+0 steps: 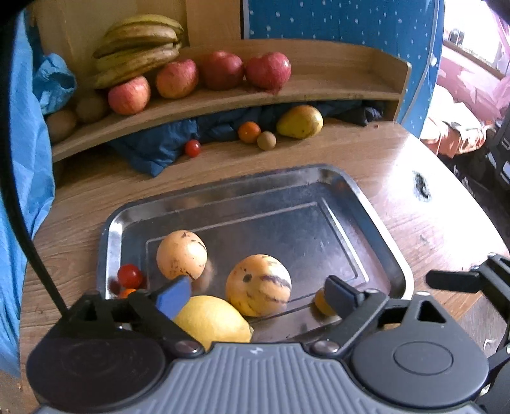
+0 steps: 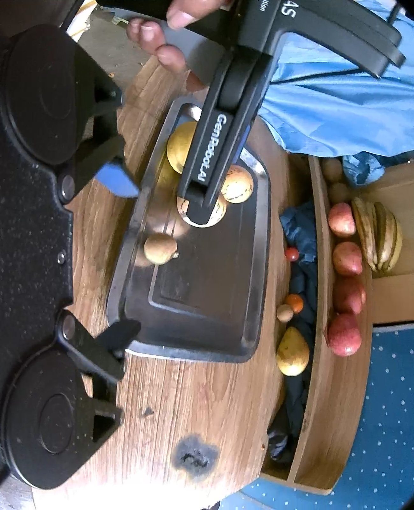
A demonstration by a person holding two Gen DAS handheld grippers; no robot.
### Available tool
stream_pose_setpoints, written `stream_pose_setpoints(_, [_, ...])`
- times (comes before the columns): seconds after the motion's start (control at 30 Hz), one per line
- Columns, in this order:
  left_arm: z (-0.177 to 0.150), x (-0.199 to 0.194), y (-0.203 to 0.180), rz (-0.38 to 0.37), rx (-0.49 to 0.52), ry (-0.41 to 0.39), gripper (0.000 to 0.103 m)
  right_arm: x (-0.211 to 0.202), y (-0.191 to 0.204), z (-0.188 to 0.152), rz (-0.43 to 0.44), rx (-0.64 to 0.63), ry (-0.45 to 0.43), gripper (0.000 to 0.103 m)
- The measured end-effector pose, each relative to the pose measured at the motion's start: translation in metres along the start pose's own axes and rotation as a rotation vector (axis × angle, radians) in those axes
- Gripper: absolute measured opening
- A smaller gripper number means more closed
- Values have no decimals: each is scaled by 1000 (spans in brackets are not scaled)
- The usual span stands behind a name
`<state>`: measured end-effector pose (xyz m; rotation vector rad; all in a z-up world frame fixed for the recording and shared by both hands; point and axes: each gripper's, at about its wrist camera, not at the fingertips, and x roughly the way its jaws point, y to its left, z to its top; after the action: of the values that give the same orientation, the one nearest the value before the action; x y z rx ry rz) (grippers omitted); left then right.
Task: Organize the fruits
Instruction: 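Withdraw both open tools up from the tray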
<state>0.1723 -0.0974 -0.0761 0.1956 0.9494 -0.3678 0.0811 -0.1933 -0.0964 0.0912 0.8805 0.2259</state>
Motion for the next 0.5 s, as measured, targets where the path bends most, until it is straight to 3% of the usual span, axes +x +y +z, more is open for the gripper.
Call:
stream_pose_setpoints(0.07, [-3, -6, 2, -1, -15, -32, 101, -4, -1, 0, -24, -7, -14, 102])
stream_pose_setpoints(0.3, [-26, -33, 21, 3, -71, -83, 103, -16, 10, -2, -98, -37, -25, 102])
stream_pose_setpoints(0.5, [-60, -65, 40, 33, -118, -87, 103, -29, 43, -16, -184, -45, -4, 102])
